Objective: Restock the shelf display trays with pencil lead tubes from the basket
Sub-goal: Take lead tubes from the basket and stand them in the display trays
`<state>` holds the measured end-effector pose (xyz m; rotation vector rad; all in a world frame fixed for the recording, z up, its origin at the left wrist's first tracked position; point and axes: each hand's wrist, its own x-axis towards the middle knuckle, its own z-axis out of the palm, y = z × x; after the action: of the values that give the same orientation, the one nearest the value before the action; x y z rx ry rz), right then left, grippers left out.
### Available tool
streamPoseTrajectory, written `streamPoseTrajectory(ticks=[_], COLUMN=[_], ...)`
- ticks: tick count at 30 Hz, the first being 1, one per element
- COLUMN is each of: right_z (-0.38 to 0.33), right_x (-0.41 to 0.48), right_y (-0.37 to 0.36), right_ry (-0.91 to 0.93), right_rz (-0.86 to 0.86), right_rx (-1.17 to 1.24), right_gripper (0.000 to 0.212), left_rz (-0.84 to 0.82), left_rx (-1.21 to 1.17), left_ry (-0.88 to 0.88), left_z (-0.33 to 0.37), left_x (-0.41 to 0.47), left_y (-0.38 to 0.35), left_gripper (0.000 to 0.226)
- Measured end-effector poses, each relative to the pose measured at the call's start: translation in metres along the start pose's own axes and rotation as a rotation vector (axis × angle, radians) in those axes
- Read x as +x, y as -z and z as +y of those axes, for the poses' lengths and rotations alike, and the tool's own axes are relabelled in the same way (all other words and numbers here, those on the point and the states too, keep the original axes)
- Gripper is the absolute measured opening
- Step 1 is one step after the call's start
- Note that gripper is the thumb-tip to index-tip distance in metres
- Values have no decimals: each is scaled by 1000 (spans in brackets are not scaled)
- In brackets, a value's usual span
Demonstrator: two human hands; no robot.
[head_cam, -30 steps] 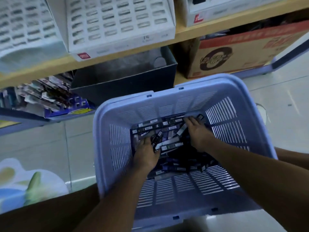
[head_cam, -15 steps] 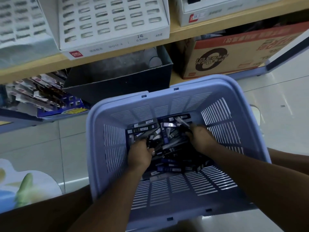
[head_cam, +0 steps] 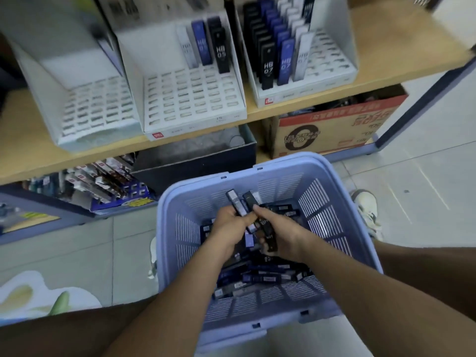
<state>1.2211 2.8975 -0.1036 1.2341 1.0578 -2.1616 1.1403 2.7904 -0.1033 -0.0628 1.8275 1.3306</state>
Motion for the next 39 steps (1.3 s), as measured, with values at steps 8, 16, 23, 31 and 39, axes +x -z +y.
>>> streamPoseTrajectory(ticks=[8, 16, 23, 31, 39], right_z=[-33, -75, -105, -167, -204], right_x=[-65, -128, -174, -204, -203], right_y=[-25, -34, -53, -45, -18], right_ry=[257, 352, 514, 644, 741], right_rz=[16, -171, -279, -93, 23], right_rx=[26, 119, -32, -472, -452], right_gripper=[27, 17, 29, 5, 21], left_rz=[35, 41, 80, -85, -349], left_rx=[251, -311, -332, -231, 163], left_ry=[-263, -225, -309, -275, -243], left_z=[56, 139, 176, 222, 255], left_x=[-56, -104, -124, -130, -118], left_y=[-8, 9, 3, 1, 11], left_gripper=[11, 11, 17, 30, 35])
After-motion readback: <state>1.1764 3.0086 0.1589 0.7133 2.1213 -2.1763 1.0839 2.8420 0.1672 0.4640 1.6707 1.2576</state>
